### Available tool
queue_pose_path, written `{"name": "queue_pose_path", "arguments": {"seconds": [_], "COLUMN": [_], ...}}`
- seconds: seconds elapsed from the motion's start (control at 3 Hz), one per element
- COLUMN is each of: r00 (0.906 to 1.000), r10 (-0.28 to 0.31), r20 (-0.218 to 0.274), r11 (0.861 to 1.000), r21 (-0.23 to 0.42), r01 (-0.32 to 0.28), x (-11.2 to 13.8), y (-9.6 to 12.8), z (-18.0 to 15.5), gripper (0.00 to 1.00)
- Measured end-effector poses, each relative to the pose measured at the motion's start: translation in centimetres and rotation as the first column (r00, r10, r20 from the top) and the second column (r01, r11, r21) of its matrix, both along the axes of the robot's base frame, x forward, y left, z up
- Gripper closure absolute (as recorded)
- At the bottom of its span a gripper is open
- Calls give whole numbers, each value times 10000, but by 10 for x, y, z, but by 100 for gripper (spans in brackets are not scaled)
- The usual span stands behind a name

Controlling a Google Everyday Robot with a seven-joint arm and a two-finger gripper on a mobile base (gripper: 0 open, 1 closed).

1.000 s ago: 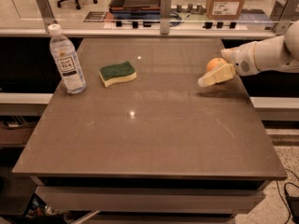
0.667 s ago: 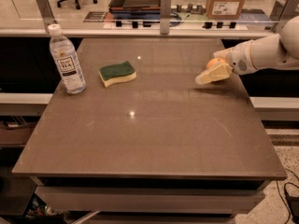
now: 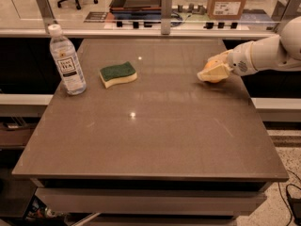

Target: Move orange near sponge

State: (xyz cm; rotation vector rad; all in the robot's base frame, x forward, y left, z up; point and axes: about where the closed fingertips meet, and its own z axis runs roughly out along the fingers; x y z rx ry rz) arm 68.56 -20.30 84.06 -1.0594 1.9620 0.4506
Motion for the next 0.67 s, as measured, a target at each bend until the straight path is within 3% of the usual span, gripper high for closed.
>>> {"name": "queue_pose_path", "arguments": {"seconds": [0.33,0.67], "r00": [10000,10000], "r10": [40,67], "r20": [-28,-46], "r11": [10000,10000], "r21": [11,18], "r01": [-40,-67], "x": [0,1], "y": [3,4], "z": [-2,-3], "gripper": [87,100]}}
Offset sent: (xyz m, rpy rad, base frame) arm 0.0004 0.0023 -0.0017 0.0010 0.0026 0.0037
